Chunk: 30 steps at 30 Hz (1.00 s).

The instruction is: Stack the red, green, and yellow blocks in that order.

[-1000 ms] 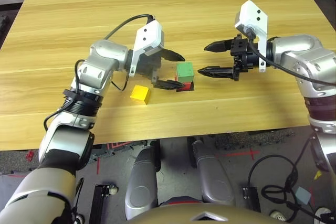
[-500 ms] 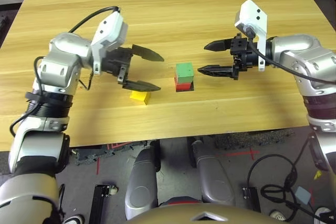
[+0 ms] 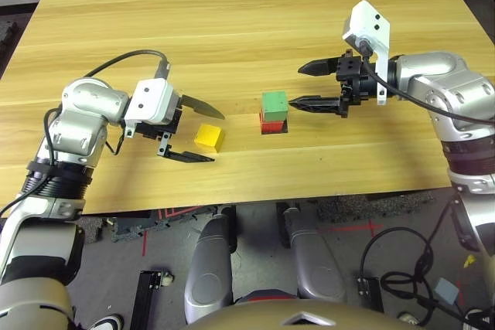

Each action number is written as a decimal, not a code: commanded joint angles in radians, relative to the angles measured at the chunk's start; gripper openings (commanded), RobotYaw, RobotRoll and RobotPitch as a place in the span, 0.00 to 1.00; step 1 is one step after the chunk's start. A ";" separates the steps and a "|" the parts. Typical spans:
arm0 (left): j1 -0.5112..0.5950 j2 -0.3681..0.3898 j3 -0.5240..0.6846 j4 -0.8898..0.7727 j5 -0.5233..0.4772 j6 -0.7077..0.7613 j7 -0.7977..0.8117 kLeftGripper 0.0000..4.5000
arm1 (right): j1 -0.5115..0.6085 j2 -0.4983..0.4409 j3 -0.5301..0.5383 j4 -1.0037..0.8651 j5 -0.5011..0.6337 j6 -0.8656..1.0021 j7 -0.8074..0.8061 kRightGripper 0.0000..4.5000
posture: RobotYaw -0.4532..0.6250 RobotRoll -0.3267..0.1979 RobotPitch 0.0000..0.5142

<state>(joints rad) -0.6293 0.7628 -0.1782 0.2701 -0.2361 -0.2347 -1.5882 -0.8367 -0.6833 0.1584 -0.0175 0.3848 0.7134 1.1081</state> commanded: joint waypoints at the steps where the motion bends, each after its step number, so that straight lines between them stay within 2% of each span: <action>1: -0.002 -0.015 -0.027 0.080 0.046 -0.079 -0.005 0.99 | -0.007 0.003 0.005 -0.003 -0.001 -0.008 0.010 1.00 | 0.60 0.62 0.51; 6: -0.023 -0.029 -0.037 0.166 0.067 -0.141 -0.017 0.99 | -0.002 0.001 0.004 -0.010 -0.001 -0.006 0.010 1.00 | 0.60 0.62 0.51; 7: -0.032 -0.032 -0.037 0.180 0.066 -0.147 -0.019 0.95 | -0.002 0.001 0.004 -0.009 -0.001 -0.005 0.010 1.00 | 0.59 0.62 0.52; 9: -0.054 -0.040 -0.033 0.204 0.059 -0.147 -0.022 0.87 | -0.002 0.000 0.003 -0.008 -0.002 -0.006 0.010 1.00 | 0.59 0.62 0.52; 14: -0.082 -0.041 -0.041 0.234 0.045 -0.134 -0.026 0.48 | 0.007 0.003 0.006 -0.013 -0.005 -0.012 0.008 1.00 | 0.59 0.63 0.52; 15: -0.084 -0.041 -0.043 0.235 0.042 -0.130 -0.026 0.44 | 0.008 0.004 0.006 -0.014 -0.006 -0.014 0.007 1.00 | 0.59 0.63 0.52; 21: -0.104 -0.054 -0.021 0.195 -0.015 -0.011 -0.026 0.44 | 0.010 0.007 0.010 -0.006 -0.012 -0.026 0.007 1.00 | 0.60 0.63 0.52; 26: -0.180 -0.079 0.027 0.048 -0.117 0.286 0.024 0.44 | 0.011 0.009 0.010 -0.003 -0.016 -0.031 0.010 1.00 | 0.60 0.64 0.52; 30: -0.235 -0.081 0.026 -0.060 -0.131 0.419 0.064 0.44 | 0.010 0.012 0.011 0.001 -0.018 -0.034 0.009 1.00 | 0.60 0.65 0.52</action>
<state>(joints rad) -0.8654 0.6832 -0.1513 0.2530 -0.3583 0.1398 -1.5311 -0.8347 -0.6745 0.1621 -0.0167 0.3713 0.6899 1.1117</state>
